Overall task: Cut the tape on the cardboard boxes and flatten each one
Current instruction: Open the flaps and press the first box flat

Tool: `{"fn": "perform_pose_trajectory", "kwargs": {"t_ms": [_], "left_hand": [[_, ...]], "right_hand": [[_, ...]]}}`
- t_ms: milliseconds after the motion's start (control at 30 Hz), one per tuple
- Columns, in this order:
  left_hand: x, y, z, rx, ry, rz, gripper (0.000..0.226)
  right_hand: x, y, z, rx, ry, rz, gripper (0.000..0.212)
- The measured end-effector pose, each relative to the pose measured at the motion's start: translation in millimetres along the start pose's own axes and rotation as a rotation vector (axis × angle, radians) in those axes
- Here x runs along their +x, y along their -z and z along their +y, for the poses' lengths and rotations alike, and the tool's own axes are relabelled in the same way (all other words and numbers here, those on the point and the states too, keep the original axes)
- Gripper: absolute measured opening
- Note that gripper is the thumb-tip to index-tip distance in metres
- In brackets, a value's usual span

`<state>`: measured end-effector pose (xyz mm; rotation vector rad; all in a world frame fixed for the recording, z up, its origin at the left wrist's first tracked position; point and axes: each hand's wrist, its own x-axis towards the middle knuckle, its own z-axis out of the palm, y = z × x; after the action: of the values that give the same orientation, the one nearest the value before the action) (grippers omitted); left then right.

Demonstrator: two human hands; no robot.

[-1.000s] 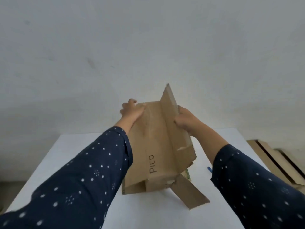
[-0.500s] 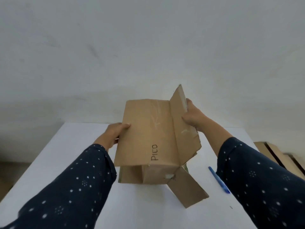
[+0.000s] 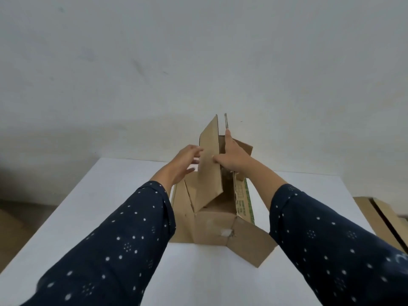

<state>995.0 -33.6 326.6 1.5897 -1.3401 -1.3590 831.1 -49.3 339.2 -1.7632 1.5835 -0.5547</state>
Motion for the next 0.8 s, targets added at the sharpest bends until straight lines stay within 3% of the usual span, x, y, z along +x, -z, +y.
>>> {"fn": "perform_pose_trajectory", "kwargs": {"t_ms": [133, 233, 300, 400, 500, 667, 733, 800], "left_hand": [[-7.1, 16.9, -19.7, 0.365, 0.432, -0.281, 0.104], [-23.6, 27.1, -20.8, 0.429, 0.707, -0.531, 0.117], [-28.5, 28.8, -29.7, 0.326, 0.803, -0.683, 0.125], [-28.4, 24.6, -44.0, 0.224, 0.778, -0.719, 0.132], [-29.9, 15.5, -43.7, 0.130, 0.711, -0.705, 0.125], [-38.0, 9.8, -44.8, 0.070, 0.793, -0.791, 0.134], [-38.0, 10.8, -47.9, 0.093, 0.726, -0.742, 0.130], [-32.6, 9.7, -50.2, 0.027, 0.560, -0.565, 0.114]], "right_hand": [[7.5, 3.4, 1.7, -0.025, -0.008, -0.031, 0.102], [8.6, 4.4, 0.1, 0.000, -0.010, -0.028, 0.099], [5.7, 3.6, -1.0, 0.028, -0.015, -0.017, 0.097], [-4.2, -1.9, -2.3, 0.073, -0.029, 0.001, 0.095], [-15.3, -9.0, -5.3, 0.071, -0.033, 0.015, 0.095], [-41.0, -10.0, -15.1, 0.059, -0.036, -0.001, 0.091], [-51.0, -12.6, -20.6, 0.016, -0.033, -0.010, 0.091], [-57.3, -17.8, -23.1, -0.030, -0.036, -0.013, 0.092]]}}
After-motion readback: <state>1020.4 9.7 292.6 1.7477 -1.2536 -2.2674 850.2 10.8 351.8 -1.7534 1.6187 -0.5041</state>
